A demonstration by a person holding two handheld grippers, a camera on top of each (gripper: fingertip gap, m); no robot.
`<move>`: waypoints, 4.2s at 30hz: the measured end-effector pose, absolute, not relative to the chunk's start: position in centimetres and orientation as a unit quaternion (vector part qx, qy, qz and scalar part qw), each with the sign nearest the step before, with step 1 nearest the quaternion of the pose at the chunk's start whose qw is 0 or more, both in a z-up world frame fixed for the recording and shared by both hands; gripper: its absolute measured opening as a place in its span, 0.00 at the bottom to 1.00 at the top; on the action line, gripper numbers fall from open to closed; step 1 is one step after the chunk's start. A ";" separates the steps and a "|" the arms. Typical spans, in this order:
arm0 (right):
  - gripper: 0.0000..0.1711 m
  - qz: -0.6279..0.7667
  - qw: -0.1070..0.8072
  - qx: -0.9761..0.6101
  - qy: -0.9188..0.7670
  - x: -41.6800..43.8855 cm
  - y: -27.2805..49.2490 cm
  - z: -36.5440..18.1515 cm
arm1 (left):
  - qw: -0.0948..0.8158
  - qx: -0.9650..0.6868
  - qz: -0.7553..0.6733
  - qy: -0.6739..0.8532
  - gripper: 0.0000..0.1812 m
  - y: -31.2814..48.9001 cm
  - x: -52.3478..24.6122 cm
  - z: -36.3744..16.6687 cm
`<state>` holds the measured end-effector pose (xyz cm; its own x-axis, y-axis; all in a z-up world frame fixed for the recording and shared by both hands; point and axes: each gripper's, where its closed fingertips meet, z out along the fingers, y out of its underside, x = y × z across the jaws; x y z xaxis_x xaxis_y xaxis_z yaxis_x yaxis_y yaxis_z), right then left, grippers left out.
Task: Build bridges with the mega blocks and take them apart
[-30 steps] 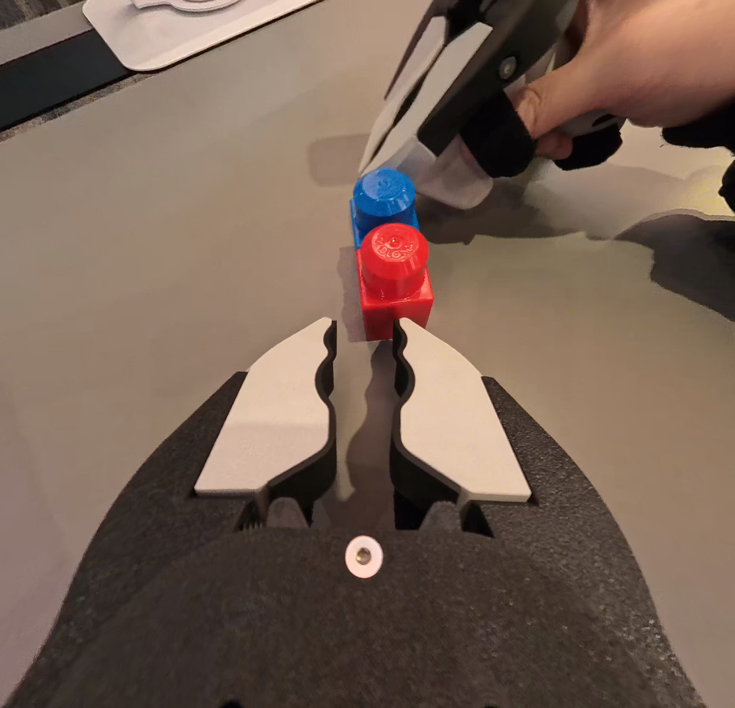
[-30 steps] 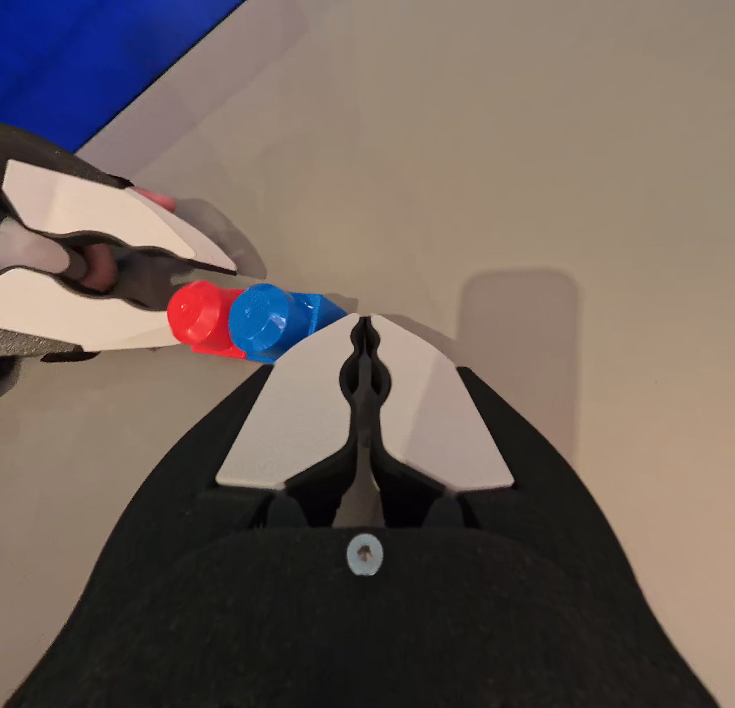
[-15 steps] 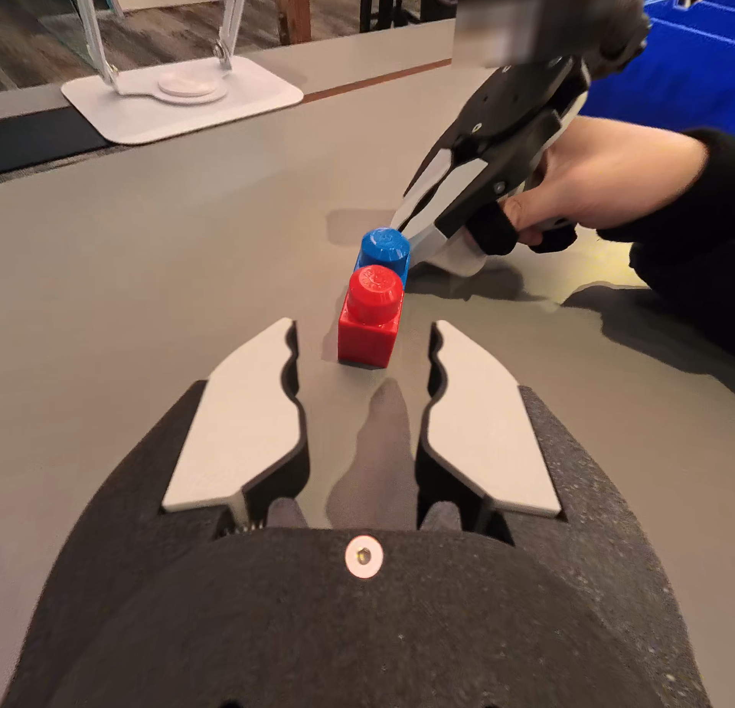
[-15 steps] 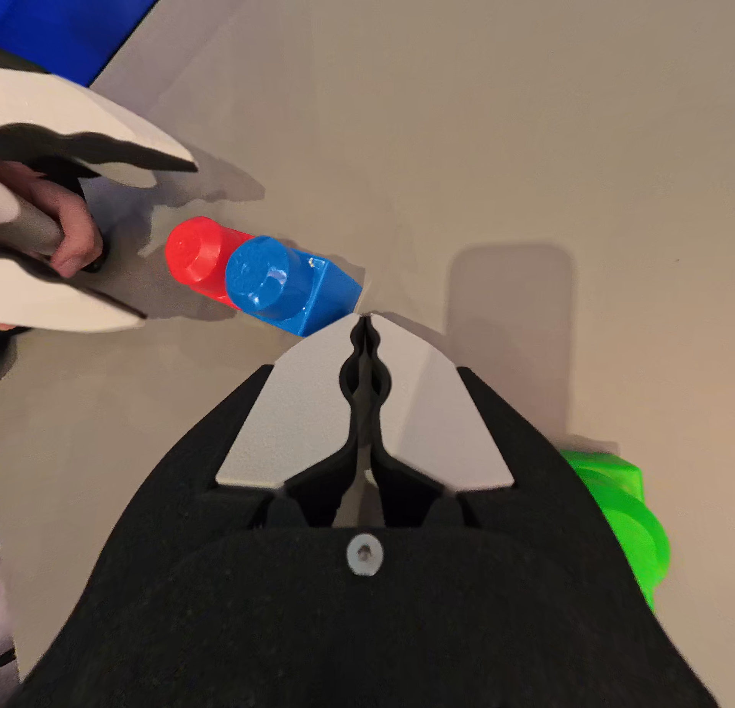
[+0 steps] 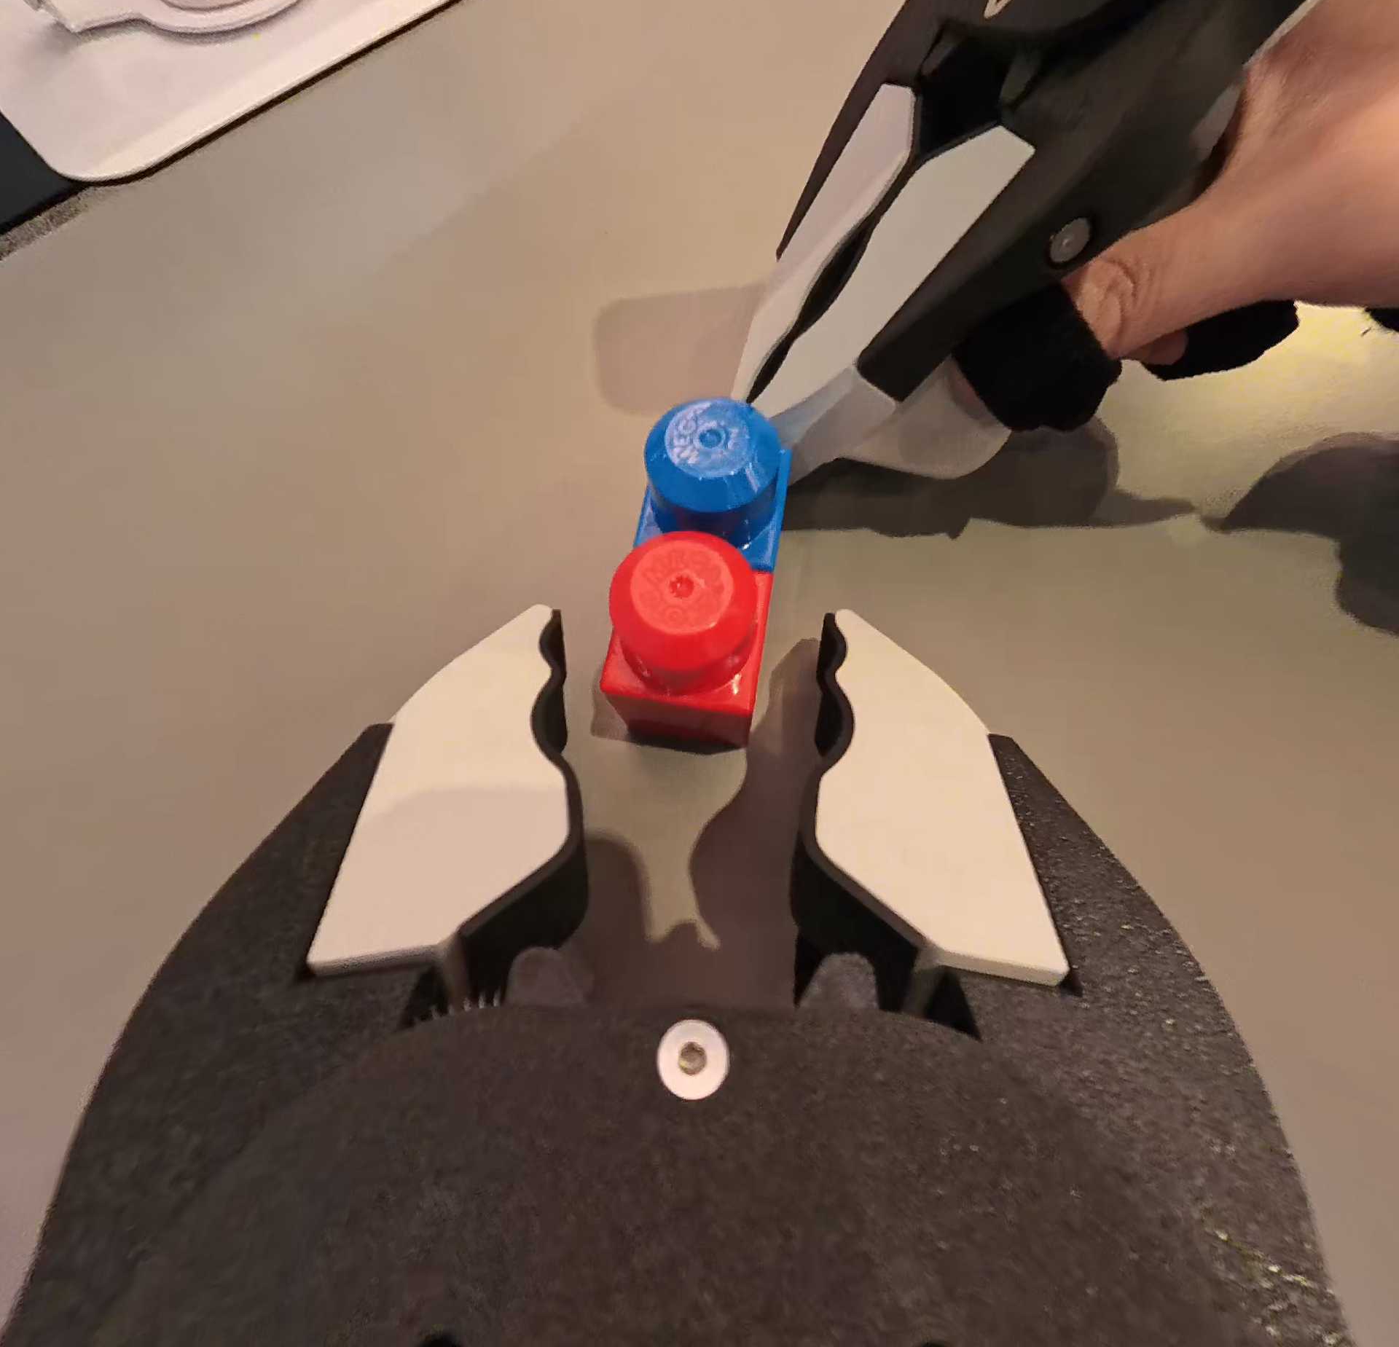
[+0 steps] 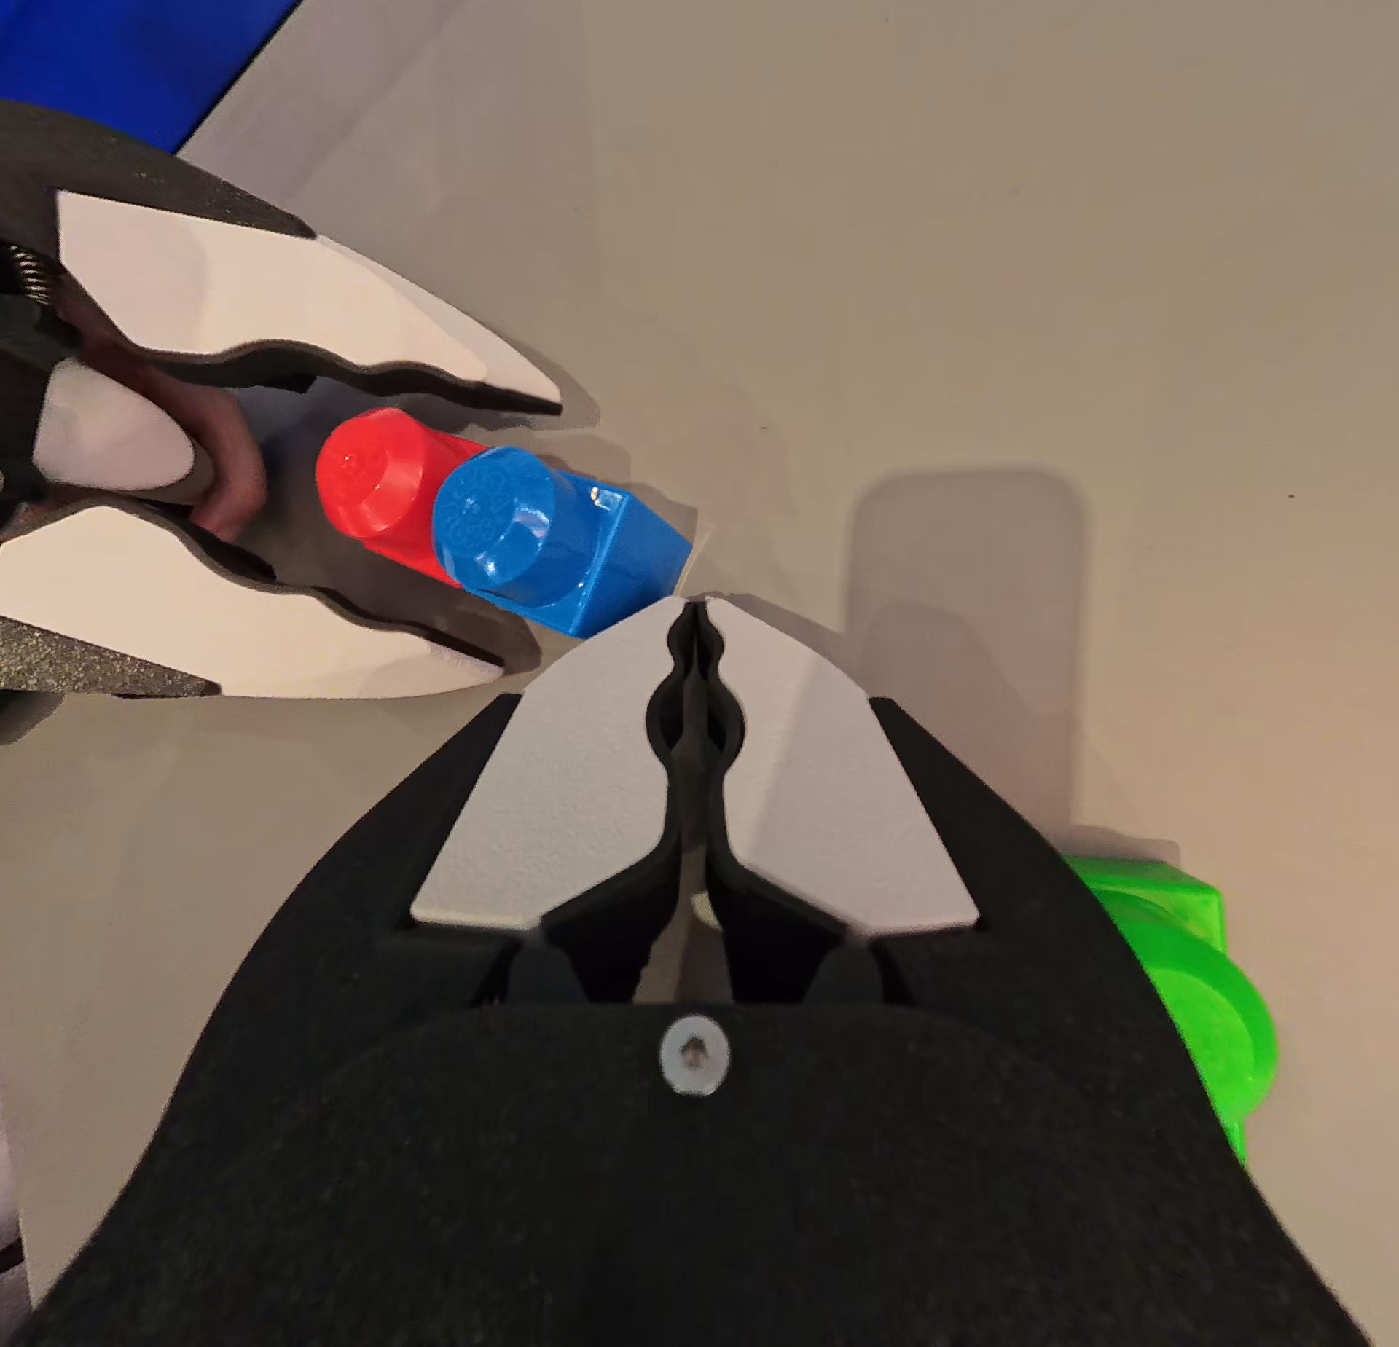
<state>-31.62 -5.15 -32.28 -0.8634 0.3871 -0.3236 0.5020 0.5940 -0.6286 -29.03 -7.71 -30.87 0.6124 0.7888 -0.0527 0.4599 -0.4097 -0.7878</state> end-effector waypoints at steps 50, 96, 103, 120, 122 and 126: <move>0.00 -0.369 0.058 0.252 0.893 -32.1 -5.4 -32.4 | 0.333 -0.780 0.240 -0.472 0.24 -9.5 -26.4 -31.8; 0.00 -0.370 0.045 0.309 0.875 -29.0 -5.1 -32.4 | 0.361 -0.798 0.240 -0.419 0.22 -9.5 -28.0 -31.1; 0.00 -0.373 0.052 0.305 0.874 -28.9 -5.2 -32.4 | 0.358 -0.776 0.258 -0.451 0.26 -9.7 -27.9 -30.9; 0.00 -0.400 0.056 0.306 0.862 -29.8 -4.3 -31.5 | 0.301 -0.705 0.292 -0.572 0.44 -8.8 -29.4 -31.6; 0.00 -0.408 0.070 0.309 0.856 -29.8 -4.4 -31.4 | 0.295 -0.706 0.291 -0.575 0.45 -8.7 -29.4 -31.8; 0.00 -0.401 0.075 0.312 0.858 -30.0 -4.0 -31.9 | 0.301 -0.691 0.293 -0.589 0.45 -8.7 -29.4 -31.6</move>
